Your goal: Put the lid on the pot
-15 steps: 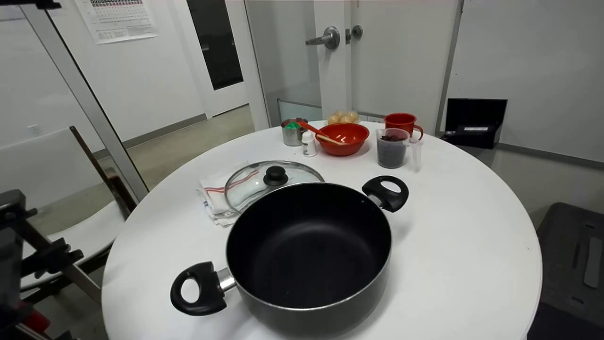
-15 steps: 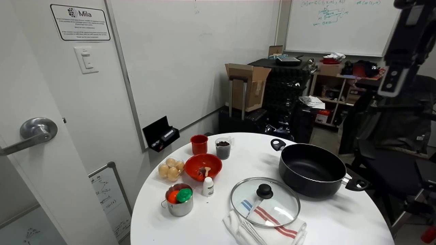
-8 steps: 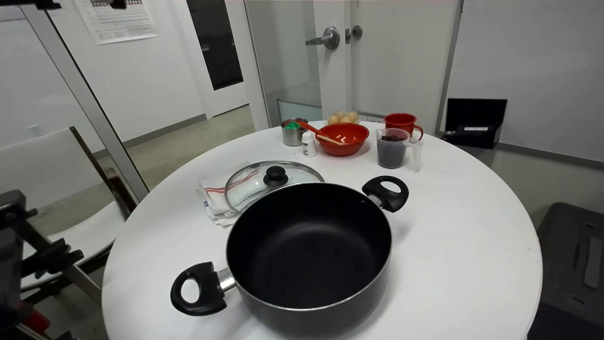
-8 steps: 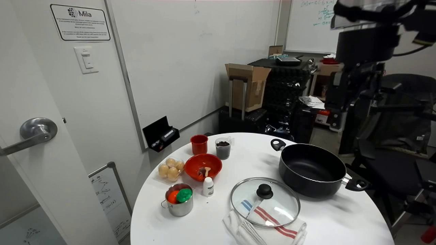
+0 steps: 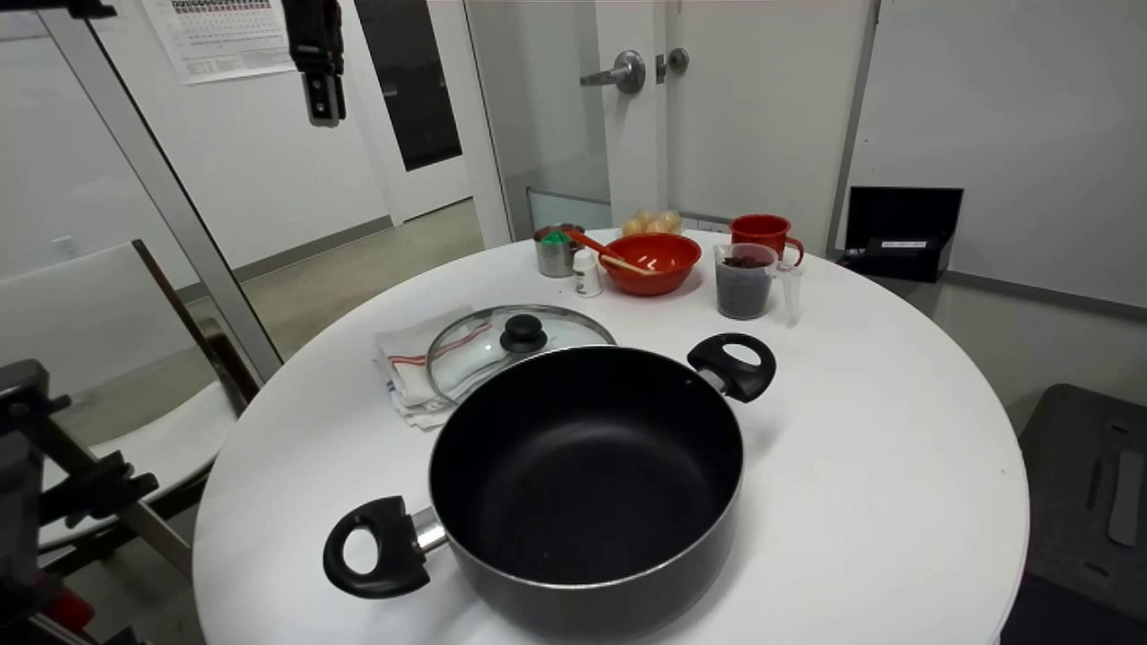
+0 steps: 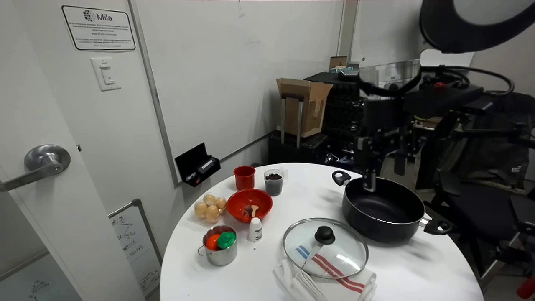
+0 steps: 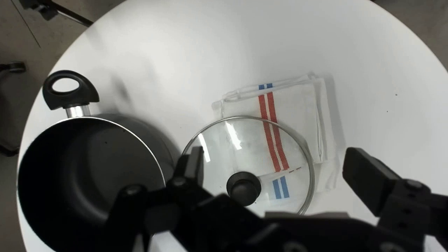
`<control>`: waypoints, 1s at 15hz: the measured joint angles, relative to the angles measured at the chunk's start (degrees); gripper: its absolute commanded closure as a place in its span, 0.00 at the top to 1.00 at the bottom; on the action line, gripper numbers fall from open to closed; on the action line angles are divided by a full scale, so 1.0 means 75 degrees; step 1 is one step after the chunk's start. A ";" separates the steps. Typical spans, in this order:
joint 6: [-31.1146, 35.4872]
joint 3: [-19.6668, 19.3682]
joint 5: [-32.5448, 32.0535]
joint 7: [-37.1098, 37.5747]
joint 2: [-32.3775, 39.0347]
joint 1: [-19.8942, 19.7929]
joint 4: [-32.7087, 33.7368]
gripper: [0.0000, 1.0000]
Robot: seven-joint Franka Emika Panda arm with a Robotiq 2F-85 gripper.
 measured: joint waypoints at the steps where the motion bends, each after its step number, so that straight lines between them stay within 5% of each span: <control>1: 0.0107 -0.0080 -0.0057 -0.0123 0.0238 0.0043 0.0119 1.00; 15: 0.0528 -0.0876 0.0278 -0.0888 0.3398 0.0163 0.2360 1.00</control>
